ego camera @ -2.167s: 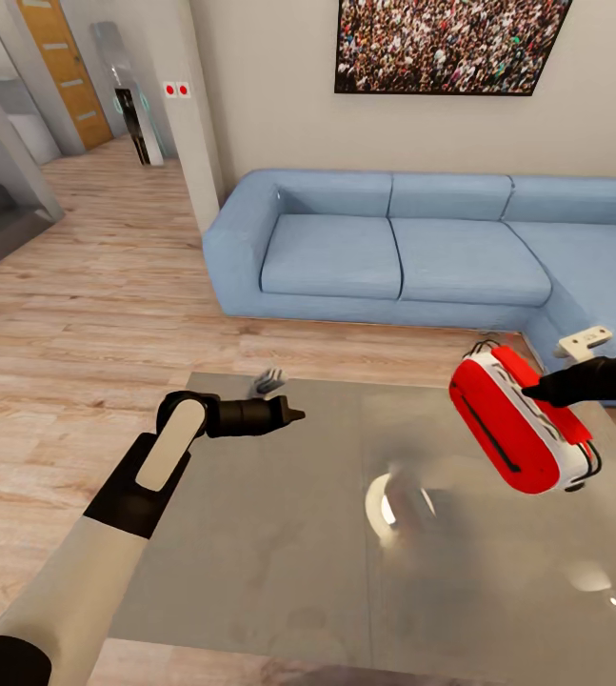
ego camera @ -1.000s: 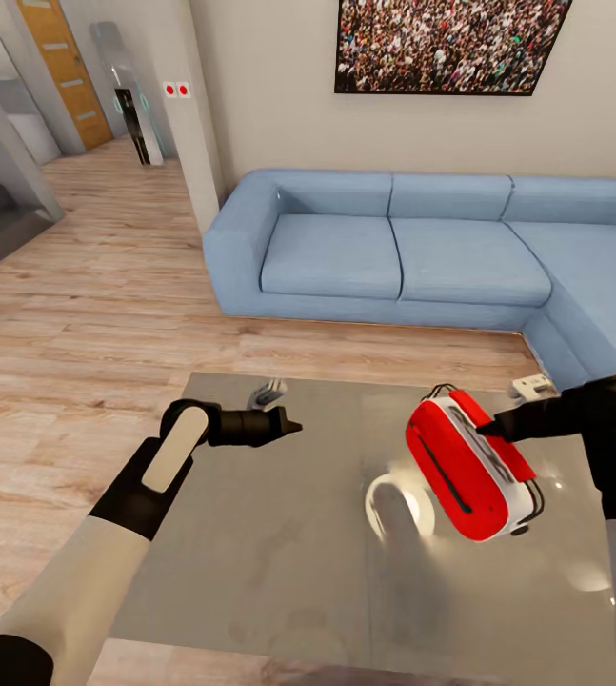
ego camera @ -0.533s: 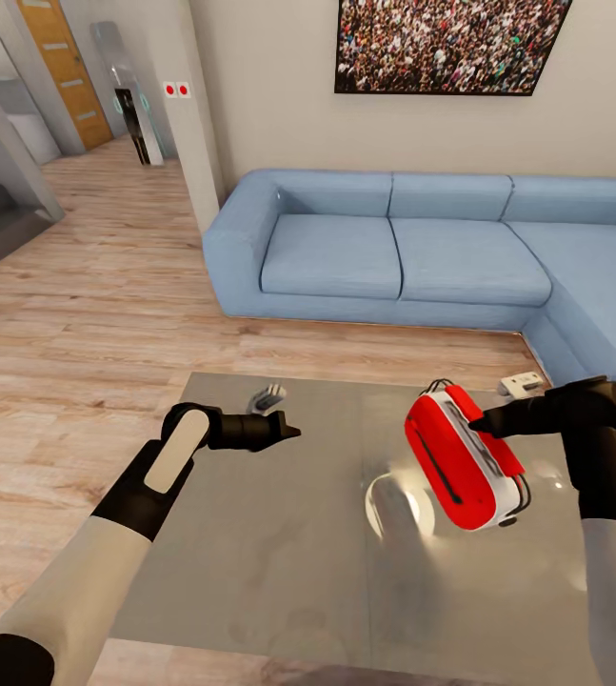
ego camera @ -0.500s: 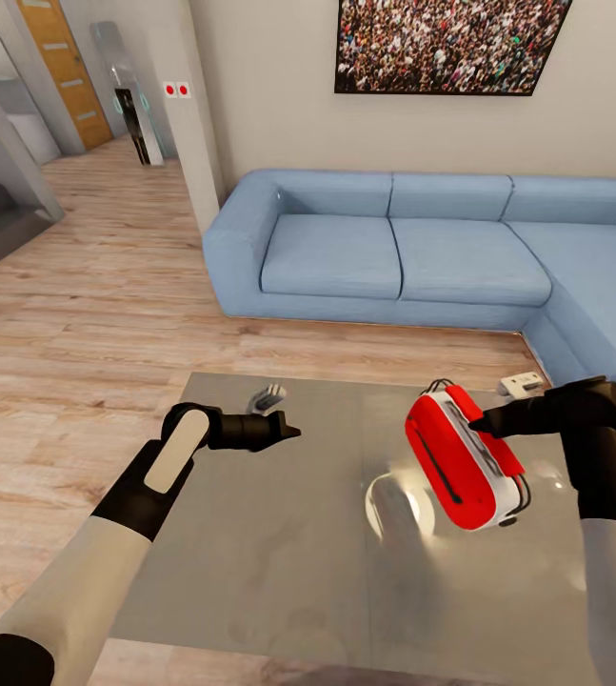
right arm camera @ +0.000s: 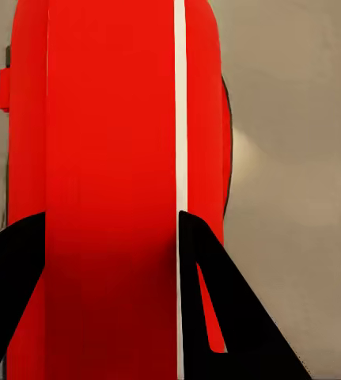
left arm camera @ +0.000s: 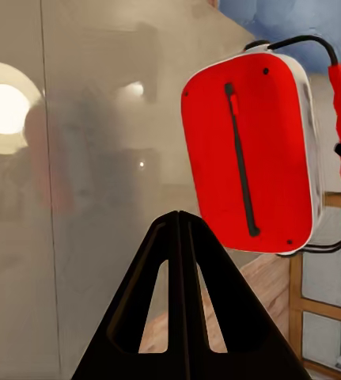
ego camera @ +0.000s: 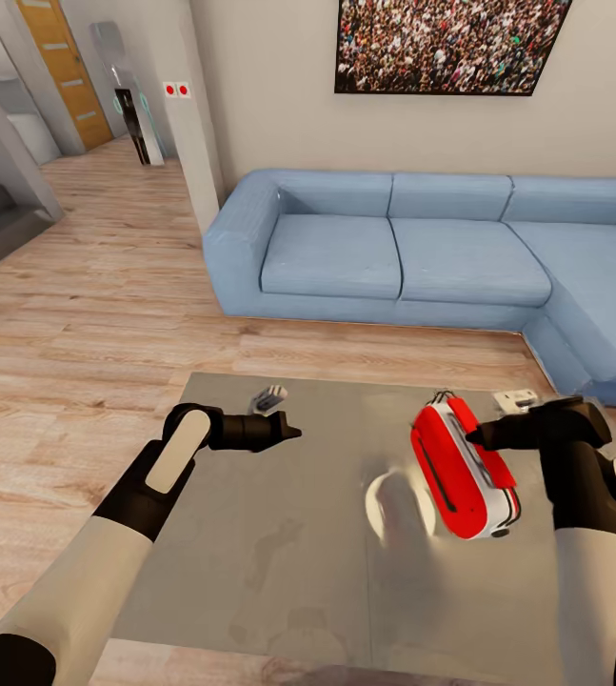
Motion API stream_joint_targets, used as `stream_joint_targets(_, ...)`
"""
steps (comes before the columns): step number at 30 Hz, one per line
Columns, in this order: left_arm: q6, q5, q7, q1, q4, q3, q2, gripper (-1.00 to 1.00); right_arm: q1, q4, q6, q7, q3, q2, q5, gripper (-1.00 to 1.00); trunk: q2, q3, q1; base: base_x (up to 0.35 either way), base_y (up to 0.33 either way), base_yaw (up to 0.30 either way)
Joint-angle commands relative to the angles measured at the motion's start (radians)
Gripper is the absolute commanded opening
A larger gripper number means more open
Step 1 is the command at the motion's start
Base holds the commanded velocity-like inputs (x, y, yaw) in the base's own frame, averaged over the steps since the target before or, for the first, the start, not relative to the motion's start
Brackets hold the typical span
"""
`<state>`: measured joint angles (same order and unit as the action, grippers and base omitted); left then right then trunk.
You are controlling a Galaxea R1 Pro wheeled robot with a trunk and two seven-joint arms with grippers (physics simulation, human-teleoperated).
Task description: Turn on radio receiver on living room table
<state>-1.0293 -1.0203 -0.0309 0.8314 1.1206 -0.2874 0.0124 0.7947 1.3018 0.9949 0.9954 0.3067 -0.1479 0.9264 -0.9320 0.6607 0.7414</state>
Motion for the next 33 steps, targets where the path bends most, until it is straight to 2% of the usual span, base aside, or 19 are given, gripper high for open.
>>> stream_joint_targets(1, 0.000, 0.000, 0.000, 0.000, 0.000, 0.000, 0.000, -1.00, -0.007, 0.000, -0.005, -0.003, 0.011, 0.003, -0.009, -1.00, 0.000, 0.000, 0.000, 0.000, 0.000, 0.000)
stream_joint_targets(7, 0.000, -0.001, 0.000, 0.000, -0.002, -0.001, 0.000, -1.00, -0.033, 0.001, -0.059, -0.010, 0.046, 0.026, -0.012, -1.00, 0.000, 0.000, 0.000, 0.000, 0.000, 0.000)
stream_joint_targets(10, 0.001, -0.001, 0.000, 0.000, -0.003, -0.001, 0.000, -1.00, -0.058, 0.006, -0.093, -0.011, 0.074, 0.041, -0.012, -1.00, 0.000, 0.000, 0.000, 0.000, 0.000, 0.000)
stream_joint_targets(17, 0.002, 0.000, 0.000, 0.000, -0.014, -0.001, 0.000, -1.00, -0.070, 0.007, -0.163, -0.025, 0.139, 0.073, -0.012, -1.00, 0.000, 0.000, 0.000, 0.000, 0.000, 0.000)
stream_joint_targets(21, 0.003, 0.002, 0.000, 0.000, -0.028, -0.003, -0.001, -1.00, -0.076, 0.006, -0.188, -0.038, 0.150, 0.080, -0.012, -1.00, 0.000, 0.000, 0.000, 0.000, 0.000, 0.000)
stream_joint_targets(25, 0.012, 0.008, -0.001, 0.000, -0.090, -0.007, -0.002, -1.00, -0.078, 0.005, -0.195, -0.045, 0.154, 0.093, -0.011, -1.00, 0.000, 0.000, 0.000, 0.000, 0.000, 0.000)
stream_joint_targets(27, 0.054, 0.024, 0.000, 0.000, -0.131, -0.029, -0.002, -1.00, -0.078, 0.005, -0.196, -0.047, 0.155, 0.097, -0.011, -1.00, 0.000, 0.000, 0.000, 0.000, 0.000, 0.000)
stream_joint_targets(29, 0.097, 0.033, 0.004, 0.000, -0.160, -0.077, -0.002, -1.00, -0.078, 0.005, -0.197, -0.048, 0.156, 0.097, -0.011, -1.00, 0.000, 0.000, 0.000, 0.000, 0.000, 0.000)
stream_joint_targets(32, 0.125, 0.038, 0.019, 0.000, -0.184, -0.132, -0.003, -1.00, -0.078, 0.005, -0.197, -0.049, 0.156, 0.096, -0.011, -1.00, 0.000, 0.000, 0.000, 0.000, 0.000, 0.000)
stream_joint_targets(33, 0.128, 0.039, 0.023, 0.000, -0.187, -0.138, -0.003, -1.00, -0.078, 0.005, -0.197, -0.049, 0.156, 0.096, -0.011, -1.00, 0.000, 0.000, 0.000, 0.000, 0.000, 0.000)
